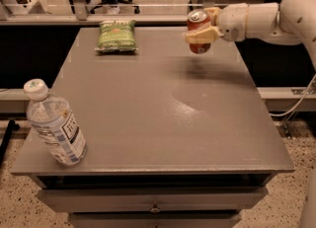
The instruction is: Move coke can near green jalapeno chip bag
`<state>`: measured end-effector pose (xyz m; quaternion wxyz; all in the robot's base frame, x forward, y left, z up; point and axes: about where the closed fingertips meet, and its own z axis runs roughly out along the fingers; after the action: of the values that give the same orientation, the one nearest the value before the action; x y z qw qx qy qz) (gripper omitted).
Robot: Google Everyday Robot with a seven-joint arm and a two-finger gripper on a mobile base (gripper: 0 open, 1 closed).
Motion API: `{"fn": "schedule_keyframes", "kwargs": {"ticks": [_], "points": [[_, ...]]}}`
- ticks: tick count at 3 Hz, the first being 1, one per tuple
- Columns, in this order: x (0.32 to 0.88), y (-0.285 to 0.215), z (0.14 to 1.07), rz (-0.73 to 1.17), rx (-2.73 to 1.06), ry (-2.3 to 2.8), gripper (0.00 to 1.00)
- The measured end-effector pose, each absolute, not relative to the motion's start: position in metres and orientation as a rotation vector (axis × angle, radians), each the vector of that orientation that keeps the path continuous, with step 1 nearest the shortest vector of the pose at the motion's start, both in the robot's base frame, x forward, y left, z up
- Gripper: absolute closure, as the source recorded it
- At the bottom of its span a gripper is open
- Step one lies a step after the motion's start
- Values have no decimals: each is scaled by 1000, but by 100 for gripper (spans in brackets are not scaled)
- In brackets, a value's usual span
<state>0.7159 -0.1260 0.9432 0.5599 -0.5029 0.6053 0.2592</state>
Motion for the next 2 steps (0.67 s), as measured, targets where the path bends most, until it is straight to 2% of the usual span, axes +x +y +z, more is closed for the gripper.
{"fn": "schedule_keyframes", "kwargs": {"ticks": [2], "points": [[789, -78, 940, 594, -1109, 1355, 100]]}}
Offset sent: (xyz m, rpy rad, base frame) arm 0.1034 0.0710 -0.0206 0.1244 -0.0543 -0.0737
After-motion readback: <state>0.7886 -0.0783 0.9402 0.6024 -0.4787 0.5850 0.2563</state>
